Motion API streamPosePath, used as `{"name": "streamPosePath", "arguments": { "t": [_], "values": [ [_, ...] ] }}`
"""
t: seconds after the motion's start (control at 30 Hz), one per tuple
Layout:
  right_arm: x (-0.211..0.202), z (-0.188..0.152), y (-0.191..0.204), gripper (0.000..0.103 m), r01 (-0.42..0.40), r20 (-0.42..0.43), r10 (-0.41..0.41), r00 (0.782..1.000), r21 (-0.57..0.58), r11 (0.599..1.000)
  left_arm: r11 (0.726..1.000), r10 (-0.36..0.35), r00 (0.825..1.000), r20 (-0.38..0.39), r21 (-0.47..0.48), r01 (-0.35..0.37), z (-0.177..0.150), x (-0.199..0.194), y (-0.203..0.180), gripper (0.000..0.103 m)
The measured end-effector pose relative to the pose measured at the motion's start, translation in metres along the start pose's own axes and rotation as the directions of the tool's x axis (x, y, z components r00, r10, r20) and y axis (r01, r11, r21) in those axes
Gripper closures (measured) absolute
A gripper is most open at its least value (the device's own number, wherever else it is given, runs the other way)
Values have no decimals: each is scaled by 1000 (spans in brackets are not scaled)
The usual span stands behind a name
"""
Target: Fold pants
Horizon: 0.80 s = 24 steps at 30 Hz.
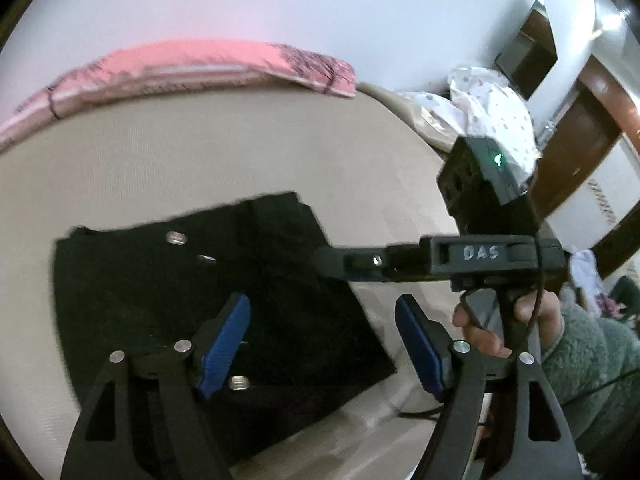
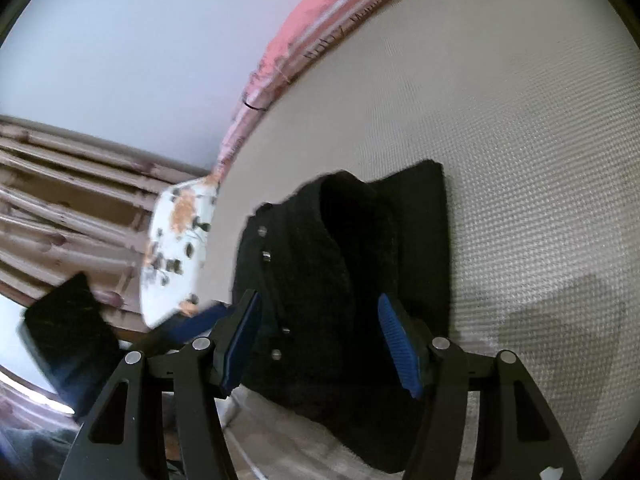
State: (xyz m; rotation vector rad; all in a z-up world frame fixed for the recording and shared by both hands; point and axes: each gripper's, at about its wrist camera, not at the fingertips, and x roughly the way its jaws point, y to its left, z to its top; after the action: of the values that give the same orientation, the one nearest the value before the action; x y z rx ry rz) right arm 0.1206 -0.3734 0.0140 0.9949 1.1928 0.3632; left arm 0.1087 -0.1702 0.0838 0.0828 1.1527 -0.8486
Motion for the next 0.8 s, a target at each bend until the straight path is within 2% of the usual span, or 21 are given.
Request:
{"name": "streamPosePath", "arguments": {
  "t": [0.13,0.3,0.37,0.47,0.6,0.63,0.67,0.73,0.8],
  "values": [
    [1,1,-3,44,30,-9,-30,999,-21,999,993,97,995,3,-71,-97,-6,-12,36,27],
    [17,5,-13,45,20,-66,-21,998,-20,1000,952,232,973,-6,-204,-228,-26,-30,98,27],
    [24,8,-13,52,11,-73,-13,997,-38,999,933,258,966,-20,-255,-254,-36,-35,119,27],
    [34,16,-12,57,3,-76,-8,997,-63,998,909,293,954,-66,-291,-299,-48,-34,140,27],
    [43,27,-17,61,-29,-49,27,998,-48,998,892,301,949,-97,-322,-317,-57,-29,157,27],
    [45,29,-16,69,-31,-44,29,999,-42,999,890,302,948,-102,-326,-319,-58,-28,158,27],
    [45,29,-14,84,-23,-38,21,999,-47,999,889,302,948,-103,-330,-319,-57,-25,158,27],
    [42,25,-6,92,-15,-7,14,1000,-48,999,892,300,949,-95,-326,-315,-56,-24,156,27],
    [30,19,12,93,13,44,-10,999,-60,998,897,303,950,-78,-314,-312,-53,-25,152,27]
  ]
}}
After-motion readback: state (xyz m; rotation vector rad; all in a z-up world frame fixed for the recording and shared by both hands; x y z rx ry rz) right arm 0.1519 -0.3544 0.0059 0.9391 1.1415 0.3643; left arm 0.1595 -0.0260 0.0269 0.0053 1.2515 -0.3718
